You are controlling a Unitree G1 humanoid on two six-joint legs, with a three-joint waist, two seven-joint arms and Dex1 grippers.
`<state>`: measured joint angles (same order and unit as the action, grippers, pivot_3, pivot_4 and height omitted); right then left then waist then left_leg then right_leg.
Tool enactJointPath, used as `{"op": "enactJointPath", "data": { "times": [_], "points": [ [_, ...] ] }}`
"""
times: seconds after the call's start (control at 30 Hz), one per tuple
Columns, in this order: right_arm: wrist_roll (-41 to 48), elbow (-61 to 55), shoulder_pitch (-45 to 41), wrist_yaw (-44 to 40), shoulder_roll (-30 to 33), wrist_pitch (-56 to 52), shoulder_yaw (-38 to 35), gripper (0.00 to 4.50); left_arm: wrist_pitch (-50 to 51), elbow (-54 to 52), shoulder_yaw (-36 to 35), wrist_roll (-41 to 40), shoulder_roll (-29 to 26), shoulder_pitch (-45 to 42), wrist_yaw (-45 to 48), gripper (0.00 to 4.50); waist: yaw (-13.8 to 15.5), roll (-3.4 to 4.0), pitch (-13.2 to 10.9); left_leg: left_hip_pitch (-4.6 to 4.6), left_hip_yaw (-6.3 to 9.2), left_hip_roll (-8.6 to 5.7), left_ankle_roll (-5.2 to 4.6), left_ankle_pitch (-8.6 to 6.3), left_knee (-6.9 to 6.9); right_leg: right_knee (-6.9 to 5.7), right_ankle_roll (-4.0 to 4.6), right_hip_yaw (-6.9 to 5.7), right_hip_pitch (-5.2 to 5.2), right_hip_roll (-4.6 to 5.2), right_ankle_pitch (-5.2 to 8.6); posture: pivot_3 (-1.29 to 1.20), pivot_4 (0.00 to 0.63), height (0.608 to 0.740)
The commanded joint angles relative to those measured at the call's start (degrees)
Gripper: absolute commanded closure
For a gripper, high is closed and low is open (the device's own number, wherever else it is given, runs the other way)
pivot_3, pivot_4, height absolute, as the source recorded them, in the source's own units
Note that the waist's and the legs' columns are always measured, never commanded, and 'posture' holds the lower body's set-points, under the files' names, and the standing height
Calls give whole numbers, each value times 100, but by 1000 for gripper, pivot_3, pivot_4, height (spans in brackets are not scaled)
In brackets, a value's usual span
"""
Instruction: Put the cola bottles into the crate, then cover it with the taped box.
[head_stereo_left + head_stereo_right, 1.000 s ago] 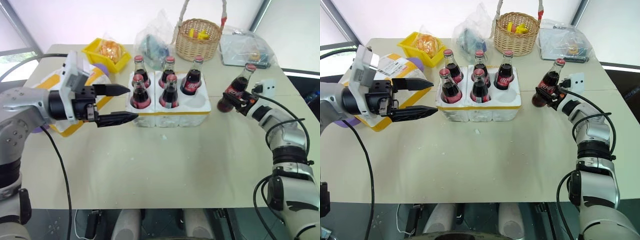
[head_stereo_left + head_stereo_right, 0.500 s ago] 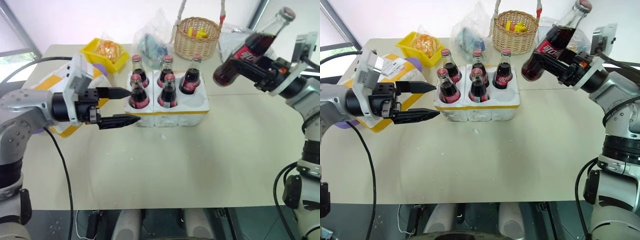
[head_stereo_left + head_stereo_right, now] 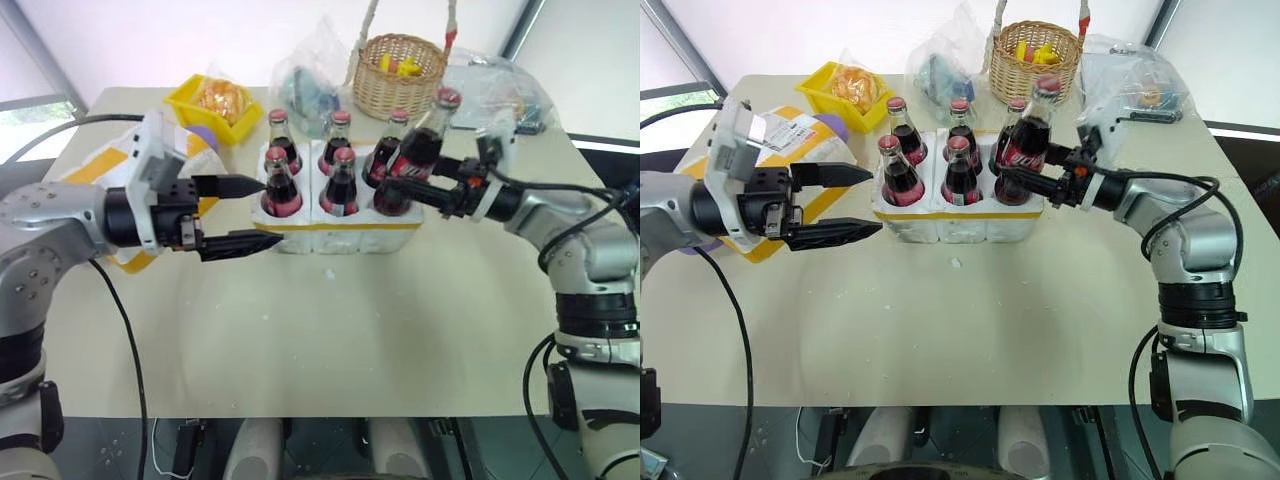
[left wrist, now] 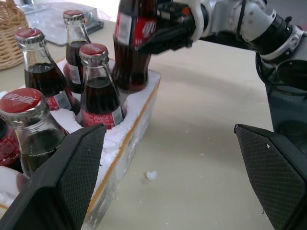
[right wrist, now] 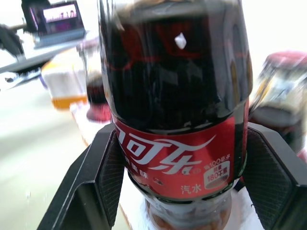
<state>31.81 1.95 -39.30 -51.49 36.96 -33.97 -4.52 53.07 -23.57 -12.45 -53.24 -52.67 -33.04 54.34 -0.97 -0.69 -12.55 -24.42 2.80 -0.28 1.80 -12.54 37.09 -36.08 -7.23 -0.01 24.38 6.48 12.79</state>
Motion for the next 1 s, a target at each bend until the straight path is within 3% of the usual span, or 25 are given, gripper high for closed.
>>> {"op": "enactJointPath", "data": {
  "times": [0.03, 0.3, 0.33, 0.4, 0.57, 0.8, 0.9, 1.0],
  "points": [
    [-197, -2, 30, -70, -113, 353, 89, 1717, -32, -141, -209, -112, -90, 13, -66, 0, 0, -1, 1, 0, 0, 0, 0, 0, 0, 0, 0, 0, 0, 0, 0, 0, 150, 737],
    [-706, 674, -59, 33, -426, 495, 396, 1717, -87, -115, -168, -132, -85, 2, -132, 0, -8, -1, 1, 1, 1, 0, 0, 0, -2, -1, 0, 0, 0, -1, 0, 0, 150, 737],
    [-732, 728, -68, 11, -445, 477, 414, 696, -94, -114, -163, -124, -89, 1, -133, 0, -17, -5, 3, 2, 0, 0, 0, 0, -1, -1, 0, 0, 0, 0, 0, 0, 150, 737],
    [-766, 777, -86, 12, -476, 491, 402, 48, -110, -134, -165, -96, -114, 28, -134, 0, -16, -8, 5, 4, 0, 0, 0, 0, 0, -2, 0, 0, -1, -1, -1, 0, 150, 737],
    [-734, 643, -47, -48, -369, 619, 230, 48, -134, -321, -417, -5, -282, 415, -249, 0, -18, -11, 7, 6, 0, 0, 2, 1, 4, -1, 1, 1, -6, 0, -1, 0, 150, 737],
    [-122, -300, 445, -954, 850, 301, -479, 48, -168, -981, -1541, 677, -526, 1836, -1088, 0, 45, -8, 5, -1, 1, -2, 1, 0, -1, 5, 2, 0, -3, 3, 0, 0, 150, 737],
    [211, -579, 639, -1376, 1413, 79, -836, 48, -476, -1175, -1997, 1447, -308, 2667, -1590, 0, 9, -9, 6, 3, -1, -1, 1, -1, -3, 8, 9, 0, -6, 3, 4, 0, 150, 737],
    [675, -813, 889, -1900, 1977, -283, -1219, 48, -749, -1479, -2181, 2780, 25, 3817, -2526, 0, -29, -7, 7, 14, -8, 4, 1, -1, -9, 7, 25, 1, -6, 2, 13, 0, 150, 737]
  ]
}}
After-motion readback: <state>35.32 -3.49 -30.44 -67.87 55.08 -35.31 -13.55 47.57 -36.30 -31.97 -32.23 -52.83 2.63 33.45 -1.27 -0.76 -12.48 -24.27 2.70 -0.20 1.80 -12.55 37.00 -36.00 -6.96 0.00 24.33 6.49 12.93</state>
